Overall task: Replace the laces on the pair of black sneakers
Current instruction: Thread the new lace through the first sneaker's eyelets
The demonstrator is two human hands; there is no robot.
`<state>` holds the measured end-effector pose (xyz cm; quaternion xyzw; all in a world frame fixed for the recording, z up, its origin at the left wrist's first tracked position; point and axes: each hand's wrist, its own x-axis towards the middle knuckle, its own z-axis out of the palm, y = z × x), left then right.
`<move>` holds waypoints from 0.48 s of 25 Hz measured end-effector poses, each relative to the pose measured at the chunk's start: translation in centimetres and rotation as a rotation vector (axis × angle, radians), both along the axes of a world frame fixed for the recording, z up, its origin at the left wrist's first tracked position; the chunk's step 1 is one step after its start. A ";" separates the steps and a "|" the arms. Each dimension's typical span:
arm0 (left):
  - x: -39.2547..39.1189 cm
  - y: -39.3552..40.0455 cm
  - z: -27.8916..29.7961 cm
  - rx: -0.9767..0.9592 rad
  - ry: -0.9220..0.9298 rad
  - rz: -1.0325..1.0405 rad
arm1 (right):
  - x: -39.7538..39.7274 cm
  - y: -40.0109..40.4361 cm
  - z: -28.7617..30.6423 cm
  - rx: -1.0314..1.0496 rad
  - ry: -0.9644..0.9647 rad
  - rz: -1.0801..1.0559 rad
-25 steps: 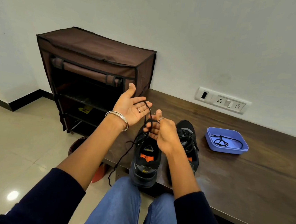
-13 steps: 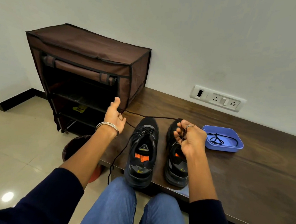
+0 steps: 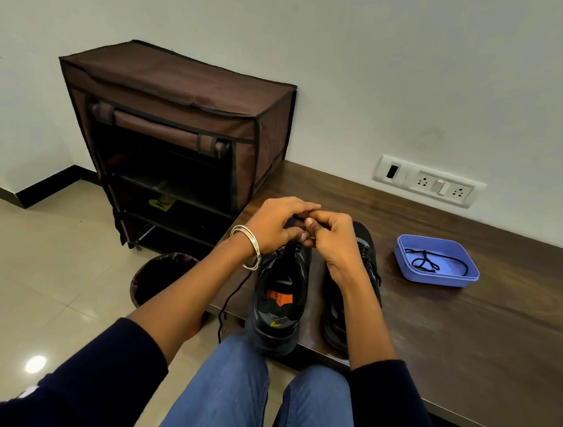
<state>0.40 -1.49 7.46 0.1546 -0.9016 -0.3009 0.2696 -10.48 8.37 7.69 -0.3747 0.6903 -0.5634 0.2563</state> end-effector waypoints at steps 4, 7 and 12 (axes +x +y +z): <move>0.1 0.8 -0.5 0.150 0.130 0.171 | -0.7 0.2 0.4 0.006 -0.001 -0.151; 0.0 1.0 -0.6 0.235 0.096 0.262 | -0.6 0.2 -0.5 0.001 -0.036 -0.171; -0.2 1.1 -2.7 0.279 -0.047 0.458 | -0.2 0.5 -3.1 0.288 0.004 -0.171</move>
